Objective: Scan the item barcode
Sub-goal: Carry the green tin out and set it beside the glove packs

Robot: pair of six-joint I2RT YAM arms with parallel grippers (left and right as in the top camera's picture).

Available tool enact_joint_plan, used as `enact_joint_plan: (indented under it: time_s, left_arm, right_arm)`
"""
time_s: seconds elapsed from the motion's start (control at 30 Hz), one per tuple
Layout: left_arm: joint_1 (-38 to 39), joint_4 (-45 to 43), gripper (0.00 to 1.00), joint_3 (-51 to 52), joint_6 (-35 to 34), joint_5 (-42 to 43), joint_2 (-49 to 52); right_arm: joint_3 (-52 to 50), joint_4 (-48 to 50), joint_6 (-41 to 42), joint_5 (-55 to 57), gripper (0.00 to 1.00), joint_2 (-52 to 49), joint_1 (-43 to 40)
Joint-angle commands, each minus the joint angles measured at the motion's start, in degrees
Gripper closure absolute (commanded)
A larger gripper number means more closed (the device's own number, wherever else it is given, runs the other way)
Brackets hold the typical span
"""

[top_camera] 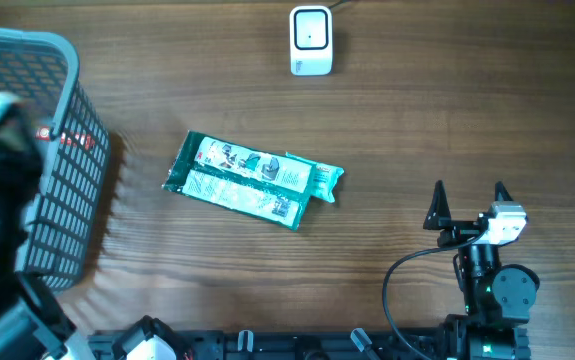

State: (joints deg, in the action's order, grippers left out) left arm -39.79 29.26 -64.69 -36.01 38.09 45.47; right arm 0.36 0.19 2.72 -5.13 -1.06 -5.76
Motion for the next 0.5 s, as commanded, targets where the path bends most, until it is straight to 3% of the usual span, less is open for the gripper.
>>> enact_joint_plan:
  time_s: [0.0,0.27,0.47]
  left_arm:
    - [13.6,0.4,0.42,-0.2,-1.8,4.3,2.1]
    - [50.6,0.7,0.42,-0.2,4.2,-10.7,16.4]
    - [68.8,-2.0,0.42,-0.2,11.2,-17.9,32.5]
  right_arm:
    - [-0.1,0.1,0.3,-0.7,0.0,0.3,0.1]
    - [-0.1,0.2,0.3,-0.7,0.0,0.3,0.1]
    - [-0.1,0.1,0.3,-0.7,0.0,0.3,0.1]
